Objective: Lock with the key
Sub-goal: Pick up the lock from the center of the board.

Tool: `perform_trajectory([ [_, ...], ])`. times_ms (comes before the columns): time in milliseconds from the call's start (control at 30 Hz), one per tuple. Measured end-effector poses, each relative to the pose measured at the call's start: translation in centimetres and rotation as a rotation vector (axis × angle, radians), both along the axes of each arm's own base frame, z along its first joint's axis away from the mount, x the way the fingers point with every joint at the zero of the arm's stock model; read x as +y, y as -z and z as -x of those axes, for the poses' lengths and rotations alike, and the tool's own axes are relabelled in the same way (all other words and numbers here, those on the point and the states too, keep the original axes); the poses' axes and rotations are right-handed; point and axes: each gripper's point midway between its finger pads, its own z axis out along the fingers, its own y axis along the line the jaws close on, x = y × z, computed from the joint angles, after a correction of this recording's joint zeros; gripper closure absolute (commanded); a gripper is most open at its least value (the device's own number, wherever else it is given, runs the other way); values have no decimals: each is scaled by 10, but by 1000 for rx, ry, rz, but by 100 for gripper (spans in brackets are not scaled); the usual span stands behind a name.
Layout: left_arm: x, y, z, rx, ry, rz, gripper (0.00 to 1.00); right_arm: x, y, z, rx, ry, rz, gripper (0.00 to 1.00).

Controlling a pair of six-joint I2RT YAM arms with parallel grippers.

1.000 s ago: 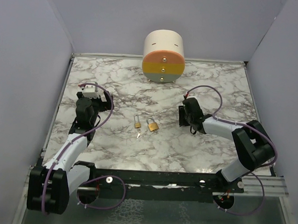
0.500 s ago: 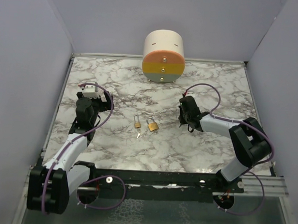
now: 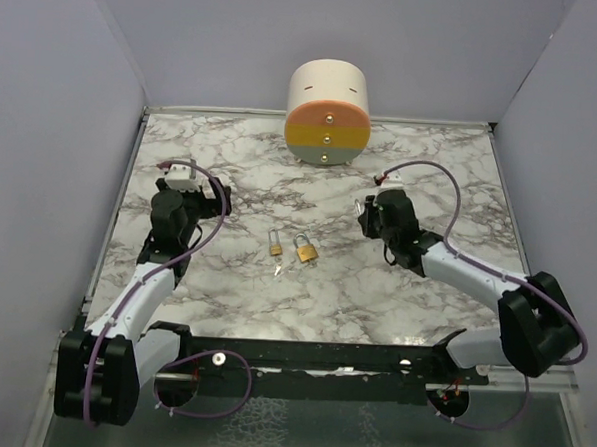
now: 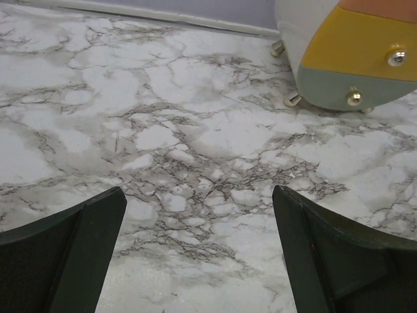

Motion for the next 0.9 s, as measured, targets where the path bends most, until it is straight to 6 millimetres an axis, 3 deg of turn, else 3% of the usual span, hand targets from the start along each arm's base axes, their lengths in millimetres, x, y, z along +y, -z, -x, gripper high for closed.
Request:
perform_trajectory([
  [133, -12, -19, -5, -29, 56, 34, 1, 13, -45, 1, -161, -93, -97, 99],
  [267, -36, -48, -12, -67, 169, 67, 1, 22, -71, 15, -297, -198, -184, 99],
  [400, -78, -78, -18, -63, 314, 80, 1, 26, -83, 34, -423, -282, -256, 99],
  [567, -133, -105, -17, -38, 479, 68, 1, 30, -100, 40, -535, -334, -286, 99],
  [733, -176, -104, 5, -19, 603, 33, 1, 34, -128, 39, -645, -363, -310, 99],
  [900, -196, -103, 21, -10, 677, 31, 2, 36, -147, 40, -726, -387, -320, 99],
])
